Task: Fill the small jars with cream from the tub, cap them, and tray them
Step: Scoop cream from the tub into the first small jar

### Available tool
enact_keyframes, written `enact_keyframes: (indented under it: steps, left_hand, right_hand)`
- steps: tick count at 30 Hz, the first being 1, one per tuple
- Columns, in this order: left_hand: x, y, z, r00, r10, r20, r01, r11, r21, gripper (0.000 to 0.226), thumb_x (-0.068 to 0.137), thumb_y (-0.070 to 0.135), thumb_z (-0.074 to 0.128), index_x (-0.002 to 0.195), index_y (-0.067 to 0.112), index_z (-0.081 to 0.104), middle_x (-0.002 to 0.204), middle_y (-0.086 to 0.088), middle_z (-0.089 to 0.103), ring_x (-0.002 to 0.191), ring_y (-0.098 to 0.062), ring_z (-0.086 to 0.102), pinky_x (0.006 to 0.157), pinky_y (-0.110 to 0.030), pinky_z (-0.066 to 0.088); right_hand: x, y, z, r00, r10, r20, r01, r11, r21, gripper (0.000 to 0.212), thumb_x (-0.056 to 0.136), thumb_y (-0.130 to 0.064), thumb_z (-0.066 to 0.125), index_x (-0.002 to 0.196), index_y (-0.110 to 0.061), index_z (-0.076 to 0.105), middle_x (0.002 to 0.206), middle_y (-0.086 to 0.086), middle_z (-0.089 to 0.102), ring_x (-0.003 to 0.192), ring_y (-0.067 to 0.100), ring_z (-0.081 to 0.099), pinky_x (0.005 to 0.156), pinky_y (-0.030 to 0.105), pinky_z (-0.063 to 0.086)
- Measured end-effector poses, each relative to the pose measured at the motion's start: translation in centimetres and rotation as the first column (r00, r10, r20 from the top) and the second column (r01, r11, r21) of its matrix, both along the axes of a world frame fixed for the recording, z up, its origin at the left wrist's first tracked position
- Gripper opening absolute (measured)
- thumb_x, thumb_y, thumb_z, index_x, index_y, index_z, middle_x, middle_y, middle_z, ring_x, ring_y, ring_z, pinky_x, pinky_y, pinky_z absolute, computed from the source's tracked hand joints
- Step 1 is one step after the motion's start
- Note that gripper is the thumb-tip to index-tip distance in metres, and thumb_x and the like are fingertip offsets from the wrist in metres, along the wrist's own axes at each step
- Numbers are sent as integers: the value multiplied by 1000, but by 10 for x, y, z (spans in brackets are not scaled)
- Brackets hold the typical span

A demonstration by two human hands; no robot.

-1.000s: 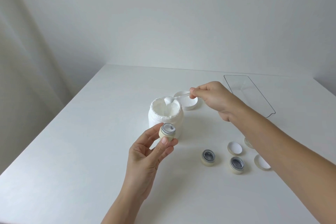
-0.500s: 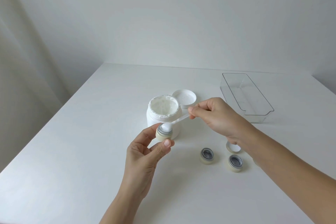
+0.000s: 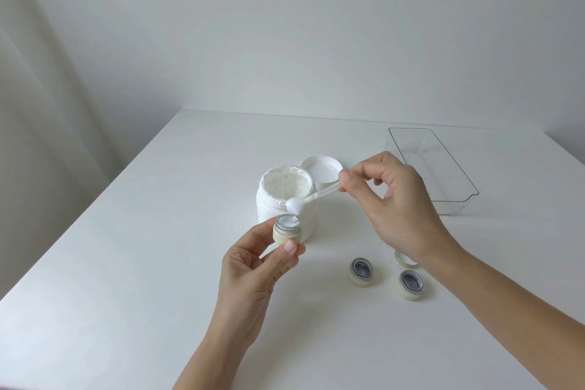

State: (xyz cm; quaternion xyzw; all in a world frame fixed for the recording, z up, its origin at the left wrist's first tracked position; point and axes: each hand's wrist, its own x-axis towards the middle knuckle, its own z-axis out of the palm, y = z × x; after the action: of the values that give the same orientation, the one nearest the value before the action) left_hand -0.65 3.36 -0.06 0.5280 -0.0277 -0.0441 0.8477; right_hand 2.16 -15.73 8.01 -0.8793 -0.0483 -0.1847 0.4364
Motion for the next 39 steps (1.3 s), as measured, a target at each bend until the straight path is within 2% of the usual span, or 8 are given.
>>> enact_keyframes:
  steps: [8,11,15,19,23,26,30,39]
  left_hand:
    - [0,1,-2,999,8,-33,-9,999,-36,24,75,12,73,98,15,79,93,-2,77,80,-18,75,69,-21,57]
    - [0,1,-1,1000,-3,-29,2,999,-43,24,73,14,79,97,14,79,92,-2,77,80,-18,74,70,-21,57]
    - [0,1,0,1000,-6,-30,4,999,-49,31,67,23,79,96,14,79,92,-2,77,81,-19,74,70,-21,57]
    - [0,0,-1,999,2,-37,-4,998,-56,25,71,17,80,96,14,79,92,-3,77,82,-20,75,70,-21,57]
    - [0,0,0,999,-1,-45,-2,997,-76,27,72,16,79,99,14,78,97,-4,77,92,-25,75,73,-22,58]
    - [0,0,0,999,-5,-38,1,996,-90,26,76,12,76,101,16,78,99,-5,77,97,-27,74,75,-22,58]
    - [0,-2,0,1000,-20,-16,19,997,-72,30,75,13,74,105,17,77,107,-2,76,102,-30,73,78,-23,57]
    - [-1,-4,-1,998,-53,-19,52,998,-34,37,78,8,71,115,13,70,115,-5,74,103,-32,72,79,-24,57]
  right_hand:
    - [-16,5,-16,766,156,623,163,891,-424,19,90,-27,61,77,-19,72,81,0,49,76,16,45,76,33,22]
    - [-19,-2,-22,675,272,685,204,824,-528,2,88,-25,68,89,-26,67,88,-5,43,79,15,45,73,35,19]
    - [-22,-12,-27,628,324,708,209,805,-555,19,84,-23,73,99,-29,63,89,-7,40,81,13,45,70,36,19]
    - [-24,-18,-24,629,292,720,195,838,-510,12,86,-25,71,95,-29,65,87,-7,41,78,14,45,74,34,17]
    - [-22,-20,-21,667,198,718,178,894,-411,2,91,-29,62,90,-30,64,85,-6,41,75,13,43,75,36,22]
    - [-11,-19,-13,727,45,685,204,939,-278,16,91,-30,61,81,-23,71,81,-6,42,71,13,43,77,35,24]
    - [10,-4,0,845,28,534,193,915,-354,12,85,-29,68,76,-25,73,81,-5,48,74,18,48,78,31,18]
    - [62,45,10,969,219,111,-30,555,-831,25,94,-37,51,86,-22,69,96,1,48,99,25,41,77,34,14]
